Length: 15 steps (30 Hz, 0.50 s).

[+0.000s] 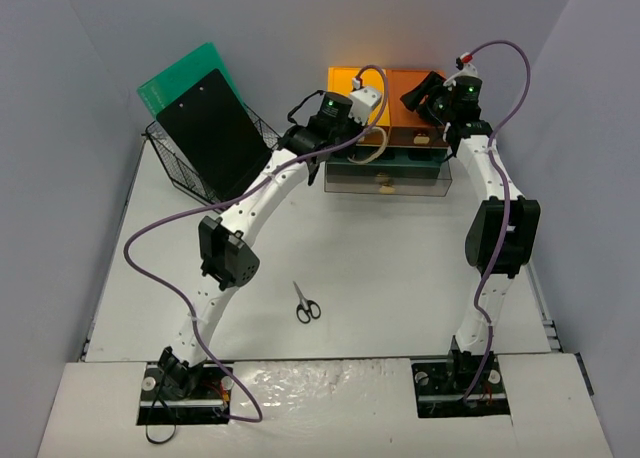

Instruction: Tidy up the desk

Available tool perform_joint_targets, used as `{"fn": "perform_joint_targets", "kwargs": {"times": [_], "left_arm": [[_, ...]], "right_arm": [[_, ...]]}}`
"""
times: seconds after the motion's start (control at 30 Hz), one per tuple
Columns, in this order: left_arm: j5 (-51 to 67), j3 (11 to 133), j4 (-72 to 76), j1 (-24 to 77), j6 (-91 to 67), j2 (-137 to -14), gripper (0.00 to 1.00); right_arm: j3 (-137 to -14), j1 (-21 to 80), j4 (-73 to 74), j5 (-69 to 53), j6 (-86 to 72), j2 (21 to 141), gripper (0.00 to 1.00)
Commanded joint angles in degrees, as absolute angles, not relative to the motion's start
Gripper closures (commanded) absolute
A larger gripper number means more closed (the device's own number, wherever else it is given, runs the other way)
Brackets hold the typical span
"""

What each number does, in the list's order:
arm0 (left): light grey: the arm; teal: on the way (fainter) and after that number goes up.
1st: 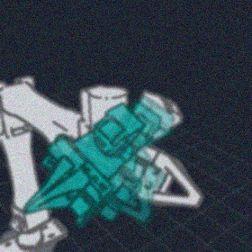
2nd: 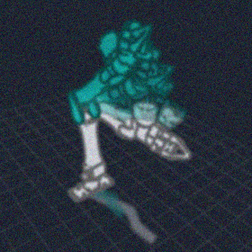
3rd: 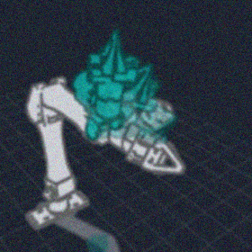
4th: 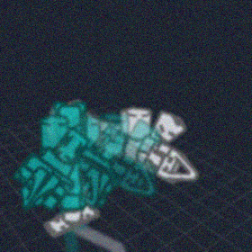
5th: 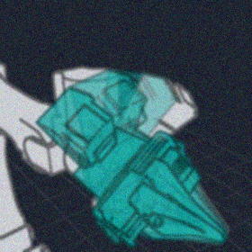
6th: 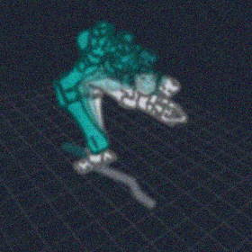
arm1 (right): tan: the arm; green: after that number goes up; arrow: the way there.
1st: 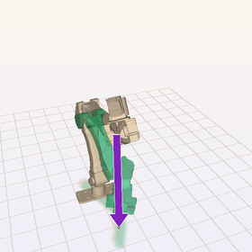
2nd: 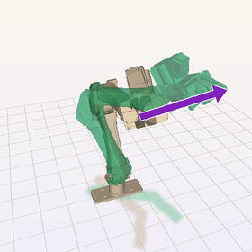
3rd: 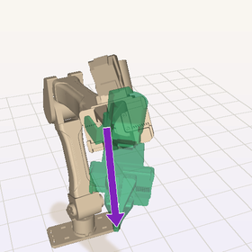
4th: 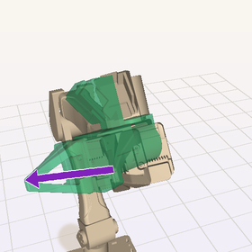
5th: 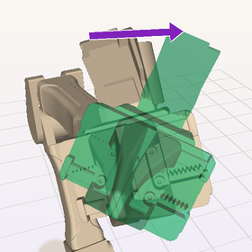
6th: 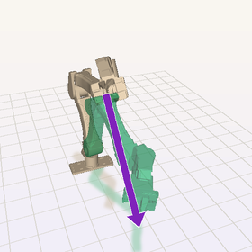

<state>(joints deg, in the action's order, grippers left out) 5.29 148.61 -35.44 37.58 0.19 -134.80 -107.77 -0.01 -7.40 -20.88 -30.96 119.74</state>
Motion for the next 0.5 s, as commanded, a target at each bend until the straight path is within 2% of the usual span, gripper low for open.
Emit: {"fn": "perform_joint_targets", "kwargs": {"times": [0.0, 0.47], "left_arm": [[1.0, 147.8, -28.1, 37.6, 7.2, -131.9, 1.00], [-6.2, 137.3, -20.5, 40.4, 14.6, -130.0, 1.00]], "right_arm": [[-102.6, -0.3, 16.9, -18.0, -29.8, 124.7, 0.44], [-103.0, 1.2, 16.7, -17.6, -30.0, 125.7, 0.44]]}}
